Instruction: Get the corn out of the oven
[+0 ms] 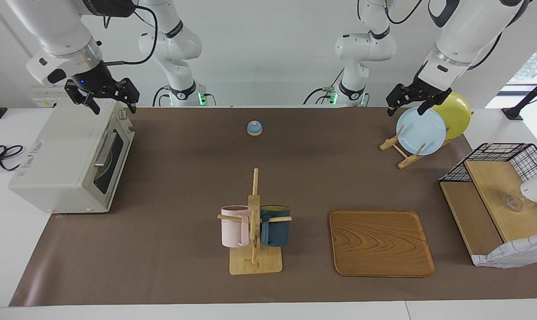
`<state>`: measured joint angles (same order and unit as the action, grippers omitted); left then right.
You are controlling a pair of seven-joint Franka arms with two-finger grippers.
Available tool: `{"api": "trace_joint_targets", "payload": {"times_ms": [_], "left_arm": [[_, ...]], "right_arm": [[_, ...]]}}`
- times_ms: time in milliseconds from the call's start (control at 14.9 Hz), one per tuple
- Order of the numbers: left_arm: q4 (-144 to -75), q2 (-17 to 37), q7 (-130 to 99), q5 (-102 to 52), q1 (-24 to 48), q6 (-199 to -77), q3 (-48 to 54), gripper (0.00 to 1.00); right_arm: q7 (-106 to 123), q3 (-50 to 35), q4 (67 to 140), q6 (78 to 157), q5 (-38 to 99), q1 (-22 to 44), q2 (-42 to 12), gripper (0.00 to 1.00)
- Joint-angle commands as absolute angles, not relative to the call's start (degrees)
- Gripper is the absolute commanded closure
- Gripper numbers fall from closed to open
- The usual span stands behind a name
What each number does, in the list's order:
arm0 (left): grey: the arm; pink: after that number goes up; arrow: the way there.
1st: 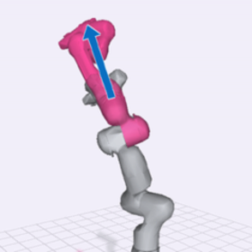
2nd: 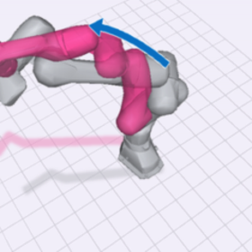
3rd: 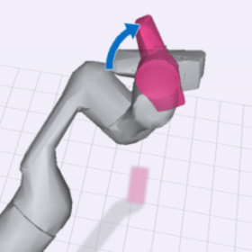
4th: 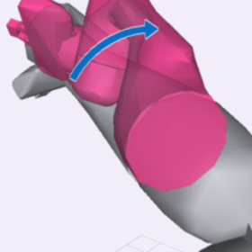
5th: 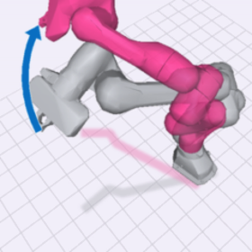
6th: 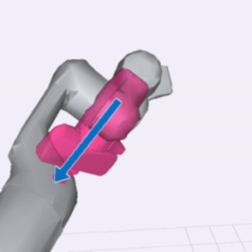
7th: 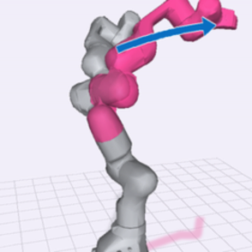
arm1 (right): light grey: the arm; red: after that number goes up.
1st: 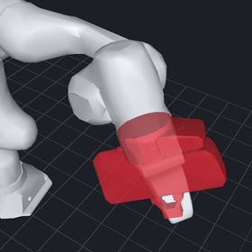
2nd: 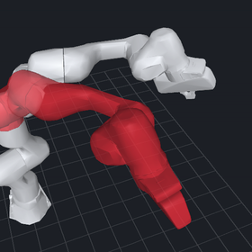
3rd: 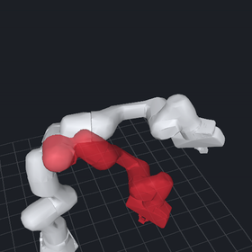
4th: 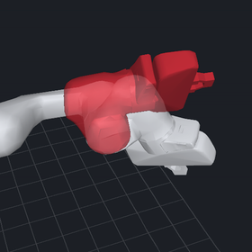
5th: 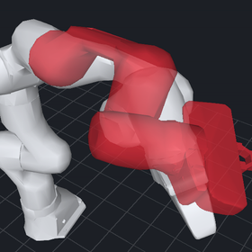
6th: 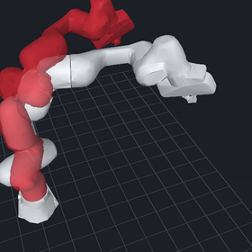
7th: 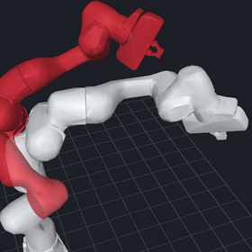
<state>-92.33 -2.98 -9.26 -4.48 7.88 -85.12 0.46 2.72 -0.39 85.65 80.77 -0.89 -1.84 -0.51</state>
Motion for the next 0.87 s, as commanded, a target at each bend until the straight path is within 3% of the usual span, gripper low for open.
{"api": "trace_joint_targets", "payload": {"times_ms": [0, 739, 806], "left_arm": [[-93.43, -3.69, -9.32, -3.43, 7.47, -86.13, 0.79, 0.0], [-93.43, -3.69, -9.4, -3.43, 7.65, -86.13, 0.79, 0.0], [-93.43, -3.69, -9.4, -3.43, 7.65, -86.13, 0.79, 0.0]], "right_arm": [[1.41, -0.7, 86.84, 79.98, -0.26, -2.11, 0.62, 0.0], [3.07, -0.7, 88.24, 80.15, 0.62, -1.94, 1.67, 0.0], [3.51, -0.7, 89.29, 81.11, 0.35, -1.93, 1.93, 0.12]]}}
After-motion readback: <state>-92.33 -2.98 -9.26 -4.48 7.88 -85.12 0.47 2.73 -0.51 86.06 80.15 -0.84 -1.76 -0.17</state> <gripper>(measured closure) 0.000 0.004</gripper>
